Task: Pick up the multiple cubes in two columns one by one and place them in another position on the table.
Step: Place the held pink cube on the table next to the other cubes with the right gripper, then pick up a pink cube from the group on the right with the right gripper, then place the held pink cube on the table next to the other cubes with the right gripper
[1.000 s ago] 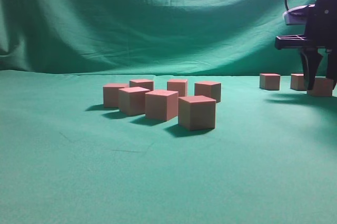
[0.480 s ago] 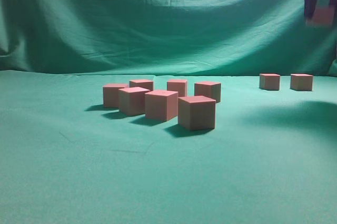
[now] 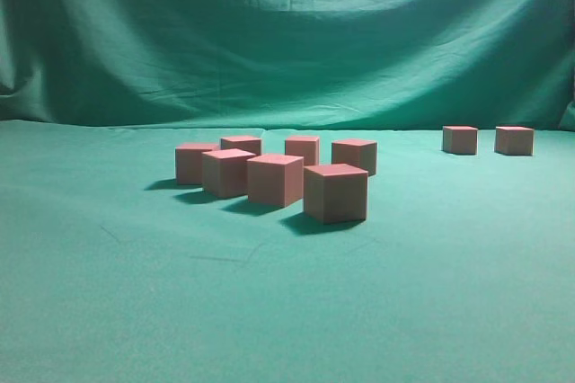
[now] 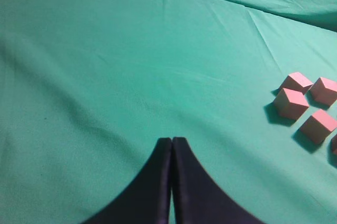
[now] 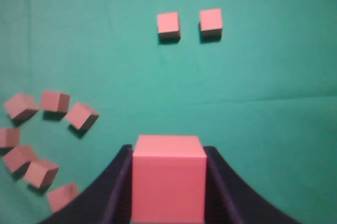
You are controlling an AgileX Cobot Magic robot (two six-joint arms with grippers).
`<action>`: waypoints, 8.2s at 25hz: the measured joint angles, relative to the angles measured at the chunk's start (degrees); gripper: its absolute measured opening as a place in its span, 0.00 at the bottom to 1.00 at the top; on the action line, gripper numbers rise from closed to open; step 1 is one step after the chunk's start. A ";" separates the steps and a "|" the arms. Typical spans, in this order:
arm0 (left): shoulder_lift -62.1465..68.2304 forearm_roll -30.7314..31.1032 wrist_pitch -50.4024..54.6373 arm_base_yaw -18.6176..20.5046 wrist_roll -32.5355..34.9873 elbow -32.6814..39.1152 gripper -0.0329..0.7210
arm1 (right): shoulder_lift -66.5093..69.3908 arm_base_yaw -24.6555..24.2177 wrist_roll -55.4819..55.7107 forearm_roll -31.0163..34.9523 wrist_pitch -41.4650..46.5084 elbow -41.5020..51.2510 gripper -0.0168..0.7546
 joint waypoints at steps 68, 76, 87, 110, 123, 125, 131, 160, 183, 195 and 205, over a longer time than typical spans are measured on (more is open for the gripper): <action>0.00 0.00 0.00 0.00 0.00 0.00 0.04 | 16.40 41.99 -12.07 -1.30 -30.78 30.75 0.35; 0.00 0.00 0.00 0.00 0.00 0.00 0.04 | 17.44 41.99 -12.07 -1.40 -30.65 30.75 0.35; 0.00 0.00 0.00 0.00 0.00 0.00 0.04 | 17.44 41.99 -12.07 -1.40 -29.57 30.64 0.65; 0.00 0.00 0.00 0.00 0.00 0.00 0.04 | 17.44 35.84 -0.37 -28.30 -1.33 1.67 0.83; 0.00 0.00 0.00 0.00 0.00 0.00 0.04 | 21.70 12.01 7.04 -17.99 -15.27 -0.49 0.77; 0.00 0.00 0.00 0.00 0.00 0.00 0.04 | 24.62 10.29 6.50 -16.04 -16.21 -2.49 0.70; 0.00 0.00 0.00 0.00 0.00 0.00 0.04 | 34.44 9.09 4.22 -15.26 -16.35 -11.64 0.70; 0.00 0.00 0.00 0.00 0.00 0.00 0.04 | 49.10 6.78 3.43 -14.74 -22.06 -21.01 0.57; 0.00 0.00 0.00 0.00 0.00 0.00 0.04 | 36.62 10.28 0.65 -8.68 -0.20 -35.58 0.36; 0.00 0.00 0.00 0.00 0.00 0.00 0.04 | 18.19 19.93 -2.16 -7.62 0.97 -24.07 0.36; 0.00 0.00 0.00 0.00 0.00 0.00 0.04 | 8.87 31.92 -2.06 -5.88 0.69 3.70 0.36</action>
